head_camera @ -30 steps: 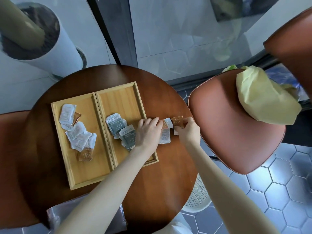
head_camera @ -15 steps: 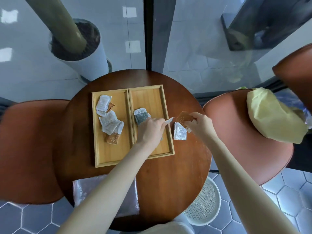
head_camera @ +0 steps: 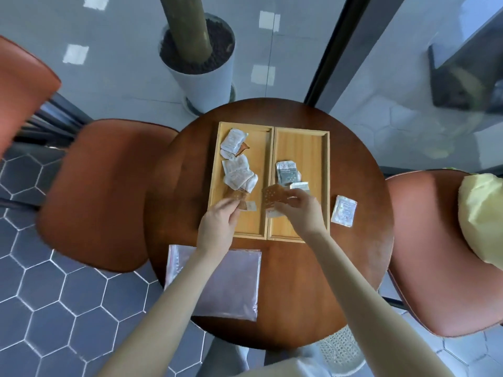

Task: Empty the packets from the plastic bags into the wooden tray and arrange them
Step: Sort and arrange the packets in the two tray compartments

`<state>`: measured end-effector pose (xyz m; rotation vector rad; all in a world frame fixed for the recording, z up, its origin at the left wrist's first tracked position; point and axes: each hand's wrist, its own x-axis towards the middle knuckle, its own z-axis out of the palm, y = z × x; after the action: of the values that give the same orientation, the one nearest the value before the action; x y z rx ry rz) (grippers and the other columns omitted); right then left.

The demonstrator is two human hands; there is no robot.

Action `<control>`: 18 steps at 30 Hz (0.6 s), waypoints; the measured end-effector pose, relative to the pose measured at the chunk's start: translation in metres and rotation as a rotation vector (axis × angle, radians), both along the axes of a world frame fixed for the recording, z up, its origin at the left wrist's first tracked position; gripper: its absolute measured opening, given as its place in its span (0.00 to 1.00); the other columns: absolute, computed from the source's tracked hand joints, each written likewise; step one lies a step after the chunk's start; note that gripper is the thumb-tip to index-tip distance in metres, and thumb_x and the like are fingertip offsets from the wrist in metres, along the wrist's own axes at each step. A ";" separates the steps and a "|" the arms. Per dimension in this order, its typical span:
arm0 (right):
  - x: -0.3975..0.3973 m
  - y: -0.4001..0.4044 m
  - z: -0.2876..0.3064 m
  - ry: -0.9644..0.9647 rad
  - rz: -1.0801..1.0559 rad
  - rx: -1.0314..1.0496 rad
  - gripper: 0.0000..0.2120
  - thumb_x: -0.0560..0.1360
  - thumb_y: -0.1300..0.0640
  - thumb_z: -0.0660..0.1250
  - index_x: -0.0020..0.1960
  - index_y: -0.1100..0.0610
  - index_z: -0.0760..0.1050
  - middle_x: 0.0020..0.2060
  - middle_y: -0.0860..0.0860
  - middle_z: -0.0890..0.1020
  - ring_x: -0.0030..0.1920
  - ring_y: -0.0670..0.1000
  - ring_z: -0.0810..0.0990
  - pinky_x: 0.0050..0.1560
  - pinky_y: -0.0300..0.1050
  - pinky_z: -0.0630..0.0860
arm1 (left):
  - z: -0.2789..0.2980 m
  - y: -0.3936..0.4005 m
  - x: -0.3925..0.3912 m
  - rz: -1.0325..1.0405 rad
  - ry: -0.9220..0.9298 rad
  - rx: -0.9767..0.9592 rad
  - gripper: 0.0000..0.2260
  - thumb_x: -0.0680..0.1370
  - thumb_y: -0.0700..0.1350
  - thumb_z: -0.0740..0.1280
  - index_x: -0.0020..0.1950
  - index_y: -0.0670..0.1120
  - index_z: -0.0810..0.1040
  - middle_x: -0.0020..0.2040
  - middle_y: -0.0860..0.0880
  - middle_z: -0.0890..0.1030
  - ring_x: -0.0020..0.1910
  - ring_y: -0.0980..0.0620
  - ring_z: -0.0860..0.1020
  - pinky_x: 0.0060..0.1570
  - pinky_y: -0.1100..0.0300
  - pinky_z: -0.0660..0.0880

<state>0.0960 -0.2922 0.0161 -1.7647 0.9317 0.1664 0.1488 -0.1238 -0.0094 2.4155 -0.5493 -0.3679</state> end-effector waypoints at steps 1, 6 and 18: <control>0.001 0.005 -0.006 0.006 -0.002 0.020 0.12 0.69 0.61 0.71 0.52 0.60 0.77 0.42 0.57 0.83 0.35 0.50 0.77 0.38 0.43 0.71 | -0.005 0.005 -0.001 0.011 -0.004 0.005 0.13 0.76 0.38 0.65 0.61 0.40 0.77 0.59 0.42 0.80 0.55 0.44 0.80 0.56 0.53 0.76; 0.003 0.025 -0.033 0.057 0.082 -0.021 0.12 0.71 0.61 0.69 0.54 0.61 0.77 0.40 0.54 0.83 0.33 0.48 0.75 0.25 0.27 0.67 | -0.029 0.021 -0.011 0.039 0.029 0.105 0.15 0.77 0.39 0.64 0.63 0.38 0.74 0.65 0.41 0.75 0.63 0.42 0.75 0.63 0.53 0.71; 0.019 0.046 -0.056 -0.111 0.450 -0.776 0.16 0.66 0.60 0.71 0.52 0.63 0.76 0.46 0.60 0.81 0.47 0.63 0.78 0.44 0.54 0.79 | -0.035 0.020 -0.007 -0.056 -0.042 0.320 0.15 0.69 0.38 0.72 0.55 0.40 0.80 0.57 0.39 0.81 0.59 0.40 0.78 0.56 0.46 0.75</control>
<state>0.1155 -0.2465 -0.0399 -2.6620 0.5233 -0.0191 0.1422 -0.1034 -0.0445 2.7245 -0.6172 -0.4591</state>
